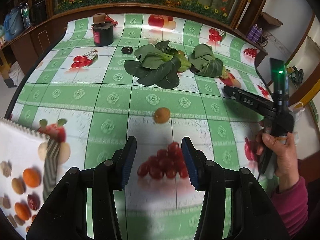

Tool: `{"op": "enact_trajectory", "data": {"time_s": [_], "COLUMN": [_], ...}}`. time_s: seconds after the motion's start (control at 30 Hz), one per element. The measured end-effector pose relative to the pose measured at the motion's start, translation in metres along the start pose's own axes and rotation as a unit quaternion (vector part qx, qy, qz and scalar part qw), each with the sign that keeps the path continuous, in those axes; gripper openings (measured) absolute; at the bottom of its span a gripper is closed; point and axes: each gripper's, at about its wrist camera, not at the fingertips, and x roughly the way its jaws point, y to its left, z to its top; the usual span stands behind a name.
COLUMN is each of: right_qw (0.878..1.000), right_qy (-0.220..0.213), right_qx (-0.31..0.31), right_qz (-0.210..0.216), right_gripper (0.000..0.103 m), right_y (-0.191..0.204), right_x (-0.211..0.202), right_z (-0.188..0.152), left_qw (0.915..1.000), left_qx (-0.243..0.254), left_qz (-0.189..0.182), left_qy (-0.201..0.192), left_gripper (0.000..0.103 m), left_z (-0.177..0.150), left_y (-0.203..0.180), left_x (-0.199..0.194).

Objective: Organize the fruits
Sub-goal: 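Grasp another brown round fruit with the left tool while the right tool grasps a red date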

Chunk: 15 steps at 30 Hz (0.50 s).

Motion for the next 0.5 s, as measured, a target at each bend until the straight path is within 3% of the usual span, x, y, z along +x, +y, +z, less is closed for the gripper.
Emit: {"op": "enact_trajectory", "data": {"time_s": [0.1,0.3,0.5], "right_qw": [1.0,1.0,0.998], "right_qy": [0.005,0.021,0.021], "right_qx": [-0.007,-0.018,-0.001], "right_qz": [-0.002,0.009,0.057], "right_gripper": [0.019,0.019,0.019], "right_y": [0.002,0.014,0.027], "right_x": [0.003,-0.014,-0.027], "right_z": [0.002,-0.018,-0.035], "left_qw": [0.9999,0.9999,1.0], "left_qx": [-0.005,-0.007,0.005], "left_qz": [0.001,-0.004,-0.007], "left_qy": [0.01,0.009,0.005], "left_gripper": [0.046,0.046,0.046], "left_z": [0.005,0.012,0.018], "left_y": [0.001,-0.002,-0.011], "left_x": [0.012,0.028,0.044]}}
